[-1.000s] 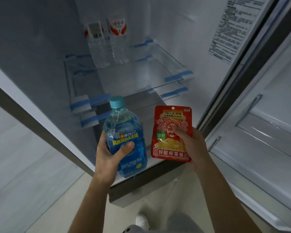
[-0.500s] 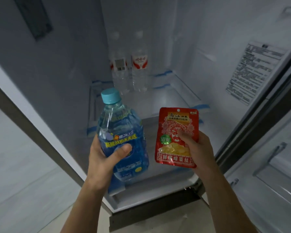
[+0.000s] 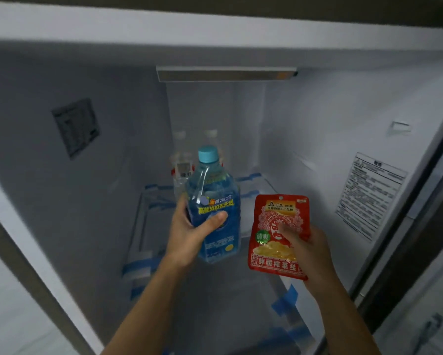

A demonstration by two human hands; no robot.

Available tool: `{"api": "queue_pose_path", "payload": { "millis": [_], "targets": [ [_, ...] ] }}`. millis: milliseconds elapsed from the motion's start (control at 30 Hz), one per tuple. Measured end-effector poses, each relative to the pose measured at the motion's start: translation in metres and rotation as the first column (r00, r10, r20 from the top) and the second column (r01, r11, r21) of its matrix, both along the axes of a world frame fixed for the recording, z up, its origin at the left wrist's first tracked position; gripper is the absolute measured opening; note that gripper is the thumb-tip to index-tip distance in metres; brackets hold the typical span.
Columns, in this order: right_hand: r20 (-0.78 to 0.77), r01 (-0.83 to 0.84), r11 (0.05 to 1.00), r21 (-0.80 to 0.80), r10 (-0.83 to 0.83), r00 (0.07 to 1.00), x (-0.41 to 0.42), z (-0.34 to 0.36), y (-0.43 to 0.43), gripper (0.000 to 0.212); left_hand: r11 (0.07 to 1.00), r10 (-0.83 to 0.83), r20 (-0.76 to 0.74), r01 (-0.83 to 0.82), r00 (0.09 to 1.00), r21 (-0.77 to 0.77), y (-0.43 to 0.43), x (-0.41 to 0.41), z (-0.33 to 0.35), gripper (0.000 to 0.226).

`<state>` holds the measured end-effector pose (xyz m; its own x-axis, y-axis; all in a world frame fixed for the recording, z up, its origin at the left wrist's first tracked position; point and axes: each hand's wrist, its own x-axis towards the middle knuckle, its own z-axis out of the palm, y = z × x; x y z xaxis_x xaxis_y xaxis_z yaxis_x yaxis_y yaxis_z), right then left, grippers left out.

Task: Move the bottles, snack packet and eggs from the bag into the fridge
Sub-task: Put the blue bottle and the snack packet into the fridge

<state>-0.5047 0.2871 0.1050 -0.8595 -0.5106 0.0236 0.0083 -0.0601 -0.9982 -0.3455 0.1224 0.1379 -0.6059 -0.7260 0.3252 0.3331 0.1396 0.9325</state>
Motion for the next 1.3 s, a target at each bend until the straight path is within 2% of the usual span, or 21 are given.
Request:
{"api": "queue_pose_path", "payload": {
  "millis": [233, 467, 633, 867, 967, 1033, 1100, 1167, 1233, 1300],
  "targets": [
    [0.106, 0.003, 1.000, 0.015, -0.005, 0.994, -0.026, -0.024, -0.008, 0.025, 0.999, -0.030, 0.068, 0.029, 0.997, 0.014, -0.012, -0.046, -0.004, 0.068],
    [0.047, 0.023, 0.998, 0.058, -0.026, 0.999, -0.031, -0.035, -0.009, 0.021, 0.998, -0.056, 0.085, 0.054, 0.995, 0.028, -0.018, -0.076, -0.009, 0.061],
    [0.057, 0.034, 0.997, 0.068, -0.038, 0.998, -0.030, -0.045, -0.001, 0.015, 0.994, -0.094, 0.095, 0.088, 0.991, 0.061, -0.022, -0.094, -0.016, 0.070],
    [0.081, 0.053, 0.994, 0.094, -0.061, 0.995, -0.032, -0.049, 0.005, 0.021, 0.994, -0.105, 0.140, 0.102, 0.985, 0.033, -0.029, -0.117, -0.023, 0.073],
    [0.092, 0.052, 0.995, 0.081, -0.059, 0.994, -0.031, -0.048, 0.006, 0.020, 0.993, -0.099, 0.204, 0.111, 0.974, -0.046, -0.030, -0.122, -0.019, 0.064],
    [0.093, 0.058, 0.996, 0.063, -0.063, 0.994, -0.029, -0.048, 0.007, 0.019, 0.985, -0.053, 0.270, 0.095, 0.961, -0.146, -0.031, -0.119, -0.019, 0.067],
    [0.088, 0.062, 0.997, 0.055, -0.067, 0.994, -0.028, -0.046, 0.006, 0.018, 0.951, 0.086, 0.328, 0.022, 0.941, -0.310, -0.028, -0.111, -0.024, 0.083],
    [0.077, 0.063, 0.996, 0.061, -0.068, 0.995, -0.027, -0.046, 0.006, 0.016, 0.877, 0.266, 0.390, -0.053, 0.882, -0.478, -0.022, -0.104, -0.032, 0.101],
    [0.080, 0.062, 0.996, 0.057, -0.067, 0.995, -0.026, -0.047, 0.005, 0.014, 0.833, 0.363, 0.405, -0.097, 0.839, -0.545, -0.014, -0.100, -0.039, 0.112],
    [0.080, 0.067, 0.996, 0.050, -0.071, 0.994, -0.025, -0.048, 0.004, 0.014, 0.826, 0.386, 0.396, -0.121, 0.833, -0.551, -0.014, -0.102, -0.043, 0.114]
  ]
}}
